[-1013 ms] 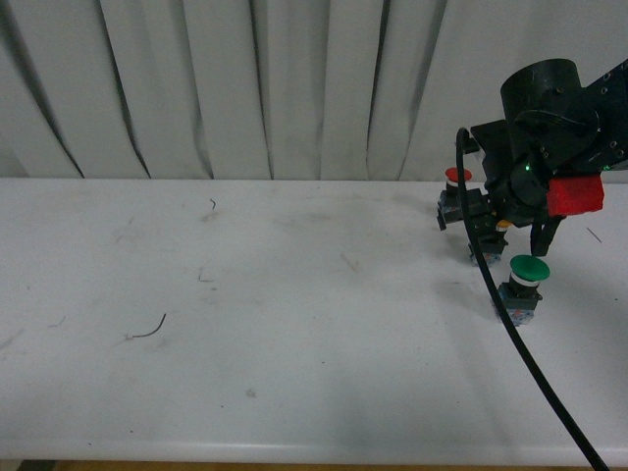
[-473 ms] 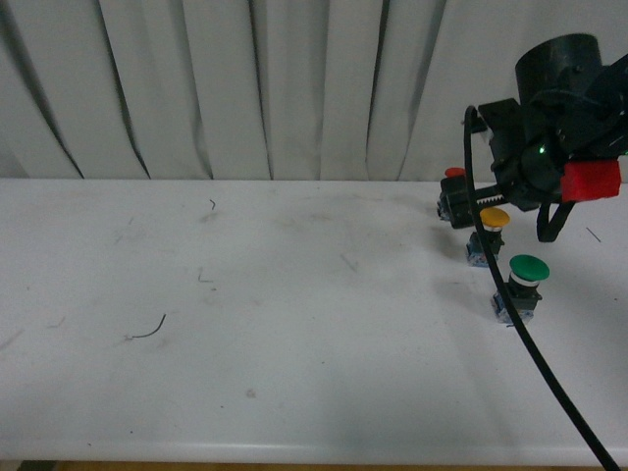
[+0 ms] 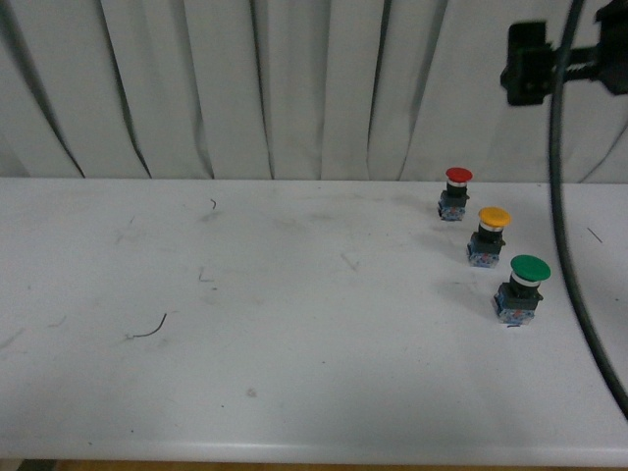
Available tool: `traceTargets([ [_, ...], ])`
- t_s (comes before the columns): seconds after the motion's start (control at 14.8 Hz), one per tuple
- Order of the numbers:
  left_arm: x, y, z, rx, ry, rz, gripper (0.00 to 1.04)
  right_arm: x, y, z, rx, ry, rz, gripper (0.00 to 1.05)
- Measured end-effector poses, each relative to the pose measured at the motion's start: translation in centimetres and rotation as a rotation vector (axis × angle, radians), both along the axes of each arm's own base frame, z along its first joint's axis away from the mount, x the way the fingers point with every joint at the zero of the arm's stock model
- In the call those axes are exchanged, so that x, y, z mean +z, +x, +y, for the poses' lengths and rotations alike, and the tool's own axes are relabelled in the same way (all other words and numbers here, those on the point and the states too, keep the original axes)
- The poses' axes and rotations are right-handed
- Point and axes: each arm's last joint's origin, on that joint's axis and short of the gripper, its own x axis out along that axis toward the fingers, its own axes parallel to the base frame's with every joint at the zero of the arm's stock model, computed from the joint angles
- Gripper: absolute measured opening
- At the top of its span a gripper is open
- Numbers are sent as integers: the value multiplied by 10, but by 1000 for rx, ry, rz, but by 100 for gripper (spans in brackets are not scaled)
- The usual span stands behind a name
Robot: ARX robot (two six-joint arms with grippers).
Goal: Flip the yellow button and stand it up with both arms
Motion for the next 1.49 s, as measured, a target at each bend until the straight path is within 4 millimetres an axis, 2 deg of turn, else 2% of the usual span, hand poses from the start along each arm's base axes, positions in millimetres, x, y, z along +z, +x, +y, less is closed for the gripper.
traceTargets([
  [0.07,0,0,0,0,0,0,98,19,-31,-5,-74,19,-202,87],
  [0.14,0,0,0,0,0,0,98,29,-75,-12,-117,39,-325,74],
  [0.27,0,0,0,0,0,0,98,24,-144,-22,-130,54,-410,50],
  [0.47,0,0,0,0,0,0,98,-29,-187,-31,-115,43,-278,12],
  [0.54,0,0,0,1,0,0,98,-29,-199,-38,-128,42,-303,1],
  [0.61,0,0,0,0,0,0,98,-26,-208,-40,-139,49,-339,2],
  [0.81,0,0,0,0,0,0,98,-44,-235,-39,-134,48,-301,2],
  [1.01,0,0,0,0,0,0,98,-47,-254,-39,-134,49,-321,2],
  [1.35,0,0,0,0,0,0,98,-58,-277,-39,-132,51,-353,2],
  [1.42,0,0,0,0,0,0,98,-66,-281,-39,-134,48,-305,2],
  [1.49,0,0,0,0,0,0,98,-66,-284,-39,-133,48,-301,2],
])
